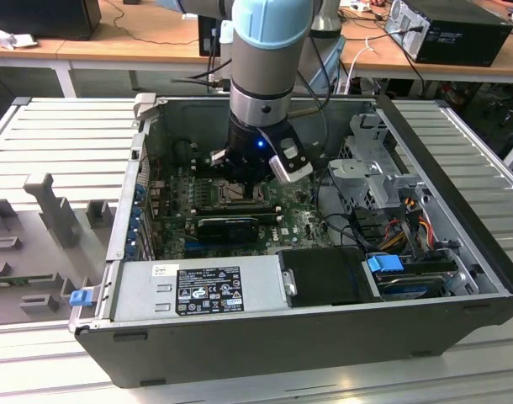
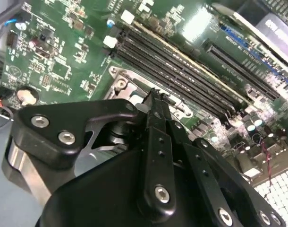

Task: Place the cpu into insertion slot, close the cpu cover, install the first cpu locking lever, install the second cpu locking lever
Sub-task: 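Install the second cpu locking lever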

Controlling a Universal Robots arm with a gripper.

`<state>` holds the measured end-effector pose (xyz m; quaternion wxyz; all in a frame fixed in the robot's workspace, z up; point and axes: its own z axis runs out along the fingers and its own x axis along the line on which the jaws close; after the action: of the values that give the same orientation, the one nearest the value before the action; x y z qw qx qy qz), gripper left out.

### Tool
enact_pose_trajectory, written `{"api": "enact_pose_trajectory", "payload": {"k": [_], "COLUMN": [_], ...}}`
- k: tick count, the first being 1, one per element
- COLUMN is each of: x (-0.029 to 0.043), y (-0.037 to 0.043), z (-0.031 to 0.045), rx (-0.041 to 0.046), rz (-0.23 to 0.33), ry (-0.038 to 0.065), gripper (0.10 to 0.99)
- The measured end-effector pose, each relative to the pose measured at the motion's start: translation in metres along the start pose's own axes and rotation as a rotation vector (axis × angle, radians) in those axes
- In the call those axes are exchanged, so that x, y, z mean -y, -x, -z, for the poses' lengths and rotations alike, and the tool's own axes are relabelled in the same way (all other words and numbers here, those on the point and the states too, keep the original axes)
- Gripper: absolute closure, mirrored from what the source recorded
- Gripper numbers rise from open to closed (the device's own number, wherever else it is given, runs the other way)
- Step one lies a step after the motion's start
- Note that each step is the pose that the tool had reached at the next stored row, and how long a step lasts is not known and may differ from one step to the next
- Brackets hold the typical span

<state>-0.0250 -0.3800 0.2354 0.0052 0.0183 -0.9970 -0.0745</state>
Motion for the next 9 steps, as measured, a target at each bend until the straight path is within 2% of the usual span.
{"api": "enact_pose_trajectory", "payload": {"k": [1,2,6,7,9], "x": [0.002,0.0037,0.007,0.0073,0.008], "y": [-0.0028,-0.0048,-0.0148,-0.0183,-0.0198], "z": [-0.0001,-0.0004,-0.0026,-0.0048,-0.0099], "rx": [0.0007,0.0009,0.0005,0.0003,-0.0001], "rz": [0.0,0.0,0.004,0.006,0.008], "ry": [0.02,0.026,0.031,0.033,0.033], "gripper": [0.98,0.98,0.98,0.98,0.98]}}
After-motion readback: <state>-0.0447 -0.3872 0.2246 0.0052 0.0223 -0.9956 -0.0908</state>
